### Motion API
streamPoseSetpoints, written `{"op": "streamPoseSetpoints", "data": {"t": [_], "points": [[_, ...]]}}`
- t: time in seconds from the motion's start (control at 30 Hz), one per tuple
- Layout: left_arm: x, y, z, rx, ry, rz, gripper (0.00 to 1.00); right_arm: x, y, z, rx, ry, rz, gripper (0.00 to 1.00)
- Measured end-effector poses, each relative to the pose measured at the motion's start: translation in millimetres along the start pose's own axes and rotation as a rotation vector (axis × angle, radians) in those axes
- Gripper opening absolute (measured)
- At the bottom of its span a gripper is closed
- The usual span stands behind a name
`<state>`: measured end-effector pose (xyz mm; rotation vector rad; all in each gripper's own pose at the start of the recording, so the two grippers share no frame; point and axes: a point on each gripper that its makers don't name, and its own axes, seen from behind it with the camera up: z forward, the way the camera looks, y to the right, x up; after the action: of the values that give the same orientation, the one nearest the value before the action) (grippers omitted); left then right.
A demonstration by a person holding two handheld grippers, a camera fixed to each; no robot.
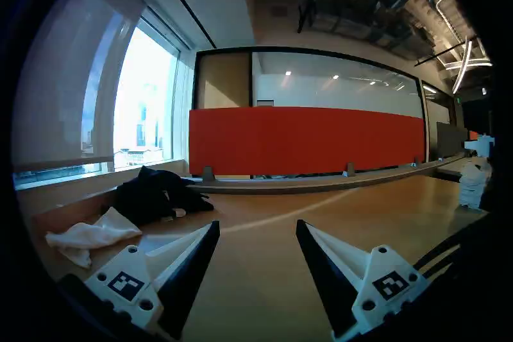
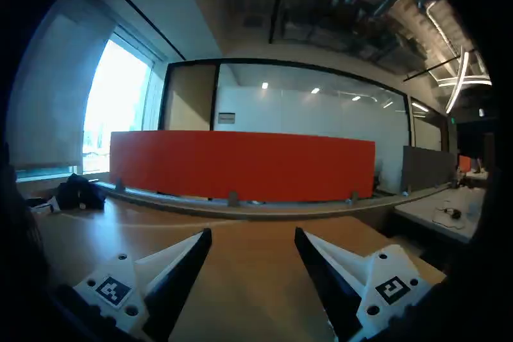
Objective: Fold towel
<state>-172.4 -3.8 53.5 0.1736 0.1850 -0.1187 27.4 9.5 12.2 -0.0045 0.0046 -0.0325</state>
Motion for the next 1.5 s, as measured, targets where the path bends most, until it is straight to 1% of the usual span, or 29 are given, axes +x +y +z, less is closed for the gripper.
{"op": "streamPoseSetpoints", "data": {"t": [0.2,0.5,0.6,0.8,1.1,1.5], "points": [[0,0.0,0.4,0.0,0.0,0.0,0.88,-30,2,3.4,0.001,-0.013,0.013,1.0],[-1,-0.2,0.6,0.0,0.0,0.0,0.88,-59,7,3.7,-0.002,-0.019,0.031,1.0],[-1,-0.3,0.5,0.0,0.0,0.0,0.88,-64,9,3.4,-0.005,-0.024,0.036,1.0],[-1,-0.7,0.4,0.0,0.0,0.0,0.88,-69,11,3.6,-0.007,-0.024,0.059,1.0],[-1,-0.6,0.6,0.0,0.0,0.0,0.88,-66,6,-1.0,-0.007,-0.009,0.043,1.0],[-2,-0.7,-0.4,0.0,0.0,0.0,0.88,-65,3,-3.7,-0.002,-0.004,0.041,1.0]]}}
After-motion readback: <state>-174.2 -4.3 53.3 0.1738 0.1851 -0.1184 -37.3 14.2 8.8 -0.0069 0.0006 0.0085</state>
